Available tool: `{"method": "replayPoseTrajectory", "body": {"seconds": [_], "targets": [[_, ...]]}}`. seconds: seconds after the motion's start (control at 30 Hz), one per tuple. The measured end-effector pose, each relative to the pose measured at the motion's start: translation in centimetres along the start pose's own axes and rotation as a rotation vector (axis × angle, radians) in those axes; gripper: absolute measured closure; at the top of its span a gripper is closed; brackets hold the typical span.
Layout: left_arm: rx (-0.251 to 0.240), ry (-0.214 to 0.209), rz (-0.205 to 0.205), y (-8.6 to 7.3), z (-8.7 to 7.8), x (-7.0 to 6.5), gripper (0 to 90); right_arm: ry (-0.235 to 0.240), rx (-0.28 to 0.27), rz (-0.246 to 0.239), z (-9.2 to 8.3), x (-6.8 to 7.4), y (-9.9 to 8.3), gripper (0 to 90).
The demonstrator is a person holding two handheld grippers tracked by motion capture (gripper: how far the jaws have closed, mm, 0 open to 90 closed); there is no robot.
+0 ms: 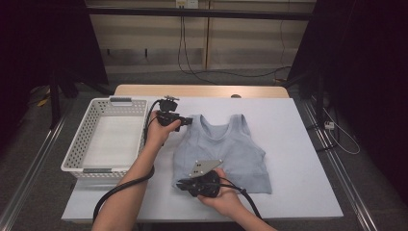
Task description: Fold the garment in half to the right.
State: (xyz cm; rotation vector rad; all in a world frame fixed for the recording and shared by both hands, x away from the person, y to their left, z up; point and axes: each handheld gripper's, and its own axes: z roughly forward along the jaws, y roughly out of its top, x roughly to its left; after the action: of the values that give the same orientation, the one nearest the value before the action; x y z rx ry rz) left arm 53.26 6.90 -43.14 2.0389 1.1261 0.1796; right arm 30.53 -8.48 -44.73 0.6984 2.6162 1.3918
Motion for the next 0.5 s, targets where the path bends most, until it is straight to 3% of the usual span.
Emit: {"method": "replayPoseTrajectory", "body": {"seconds": [0.07,0.5], "targets": [[-0.005,-0.001,-0.017,0.1,0.7,0.1,32.9,-0.003,-0.006,0.004,-0.3,0.0,0.0,85.6],[0.034,0.003,0.016,0.1,3.7,-0.1,49.6,-0.027,-0.013,0.003,-1.2,0.4,-0.4,85.4]]}}
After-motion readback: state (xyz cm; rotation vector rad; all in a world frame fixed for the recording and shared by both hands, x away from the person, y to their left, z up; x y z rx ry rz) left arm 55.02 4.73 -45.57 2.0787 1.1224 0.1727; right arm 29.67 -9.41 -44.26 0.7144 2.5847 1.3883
